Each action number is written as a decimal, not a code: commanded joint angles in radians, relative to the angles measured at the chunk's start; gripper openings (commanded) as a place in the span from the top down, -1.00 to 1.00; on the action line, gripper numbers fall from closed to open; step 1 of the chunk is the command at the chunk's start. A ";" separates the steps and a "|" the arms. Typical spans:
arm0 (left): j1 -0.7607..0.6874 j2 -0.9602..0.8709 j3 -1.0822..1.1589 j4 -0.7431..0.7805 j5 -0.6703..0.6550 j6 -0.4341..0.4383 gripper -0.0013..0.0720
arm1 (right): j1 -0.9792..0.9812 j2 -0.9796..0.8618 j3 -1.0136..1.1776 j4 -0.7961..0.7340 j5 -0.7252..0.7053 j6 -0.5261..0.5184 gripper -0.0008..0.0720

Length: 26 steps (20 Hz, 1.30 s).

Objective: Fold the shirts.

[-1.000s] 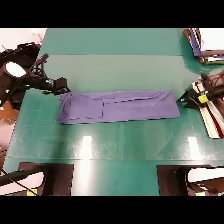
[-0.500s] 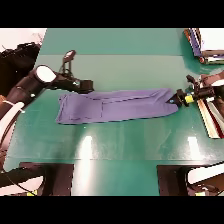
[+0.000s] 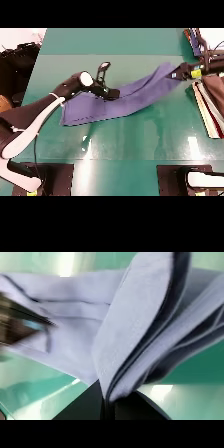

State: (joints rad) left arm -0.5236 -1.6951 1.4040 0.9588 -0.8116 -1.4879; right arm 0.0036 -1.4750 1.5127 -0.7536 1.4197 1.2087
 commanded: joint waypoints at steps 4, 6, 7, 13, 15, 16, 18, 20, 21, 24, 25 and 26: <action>-0.035 -0.108 0.044 -0.053 0.031 -0.005 0.91 | 0.171 0.060 0.164 0.002 -0.019 0.069 0.93; -0.035 -0.108 0.044 -0.053 0.077 -0.005 0.90 | 0.220 0.060 0.172 0.002 -0.034 0.069 0.93; -0.035 -0.108 0.044 -0.054 0.097 -0.005 0.90 | 0.243 0.060 0.172 0.002 -0.037 0.069 0.93; 0.041 -0.051 0.087 0.010 0.002 -0.007 0.91 | 0.368 0.059 0.171 0.002 -0.094 0.063 0.93; 0.123 0.048 0.088 0.122 -0.032 -0.048 0.91 | 0.430 0.053 0.172 0.003 -0.140 0.056 0.93; 0.176 0.111 0.088 0.185 -0.055 -0.057 0.91 | 0.472 0.040 0.172 0.004 -0.167 0.048 0.93; 0.287 0.239 0.088 0.286 -0.107 -0.056 0.90 | 0.584 -0.002 0.172 0.008 -0.228 0.015 0.93; 0.396 0.358 0.088 0.366 -0.145 -0.056 0.90 | 0.717 -0.083 0.194 0.079 -0.315 -0.047 0.93; 0.446 0.410 0.088 0.393 -0.157 -0.056 0.90 | 0.786 -0.142 0.232 0.102 -0.357 -0.080 0.92; 0.557 0.512 0.087 0.402 -0.199 -0.048 0.90 | 0.922 -0.311 0.394 0.099 -0.398 -0.113 -0.72; 0.583 0.529 0.087 0.403 -0.212 -0.048 0.90 | 0.937 -0.354 0.456 0.092 -0.352 -0.112 -0.73; 0.600 0.540 0.087 0.402 -0.229 -0.048 0.90 | 0.935 -0.378 0.504 0.066 -0.292 -0.089 -0.68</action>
State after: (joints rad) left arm -0.0093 -1.2312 1.4914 1.3254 -0.9882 -1.5394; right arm 0.8619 -1.7416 1.8874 -0.6735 1.0878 1.1313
